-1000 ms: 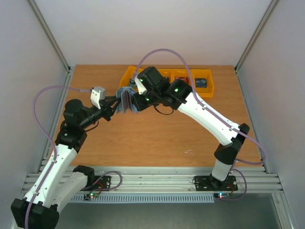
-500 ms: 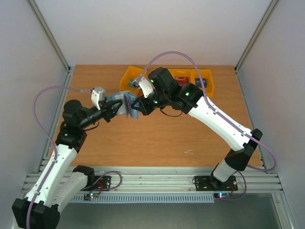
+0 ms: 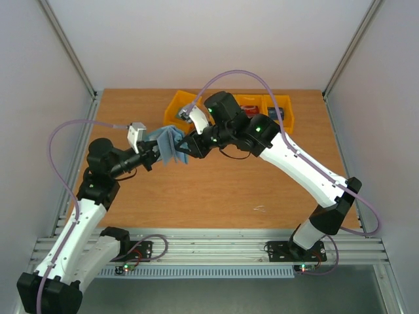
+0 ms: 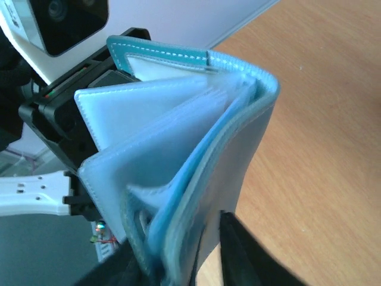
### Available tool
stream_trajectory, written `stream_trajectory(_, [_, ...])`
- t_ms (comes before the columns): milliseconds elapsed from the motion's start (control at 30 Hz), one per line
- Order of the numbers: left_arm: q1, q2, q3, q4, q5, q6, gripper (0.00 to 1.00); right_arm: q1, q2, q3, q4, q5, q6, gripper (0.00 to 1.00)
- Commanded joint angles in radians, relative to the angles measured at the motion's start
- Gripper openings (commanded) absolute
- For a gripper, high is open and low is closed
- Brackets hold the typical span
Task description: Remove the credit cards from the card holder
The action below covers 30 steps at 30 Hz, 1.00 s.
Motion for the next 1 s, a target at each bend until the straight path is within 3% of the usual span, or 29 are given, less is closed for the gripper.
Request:
stream_trajectory(0, [-0.004,-0.013,0.012,-0.042,-0.063,0.026,0.00,-0.025,-0.039,-0.033,0.039,0.052,-0.013,0.43])
stream_trajectory(100, [-0.004,-0.004,0.045,-0.190,-0.257,0.161,0.00,-0.026,-0.039,-0.061,0.013,0.087,-0.046,0.74])
stream_trajectory(133, [-0.004,-0.002,0.052,-0.226,-0.302,0.207,0.00,-0.022,-0.040,-0.079,0.017,0.063,-0.064,0.92])
stream_trajectory(167, [-0.004,-0.001,0.060,-0.254,-0.343,0.266,0.00,-0.014,-0.045,-0.101,0.032,0.050,-0.079,0.98])
stream_trajectory(367, [-0.004,-0.007,0.093,-0.334,-0.539,0.570,0.00,0.003,-0.038,-0.197,0.157,0.130,-0.057,0.98])
stream_trajectory(500, [-0.004,-0.014,0.114,-0.342,-0.518,0.665,0.00,0.004,-0.003,-0.180,0.210,0.092,-0.019,0.99])
stream_trajectory(800, [0.039,-0.019,0.172,-0.339,-0.006,0.283,0.00,-0.039,-0.087,-0.258,0.237,0.142,-0.056,0.98])
stream_trajectory(967, [0.054,-0.020,0.147,-0.194,0.236,0.132,0.00,-0.064,-0.185,-0.325,0.241,0.000,-0.127,0.99])
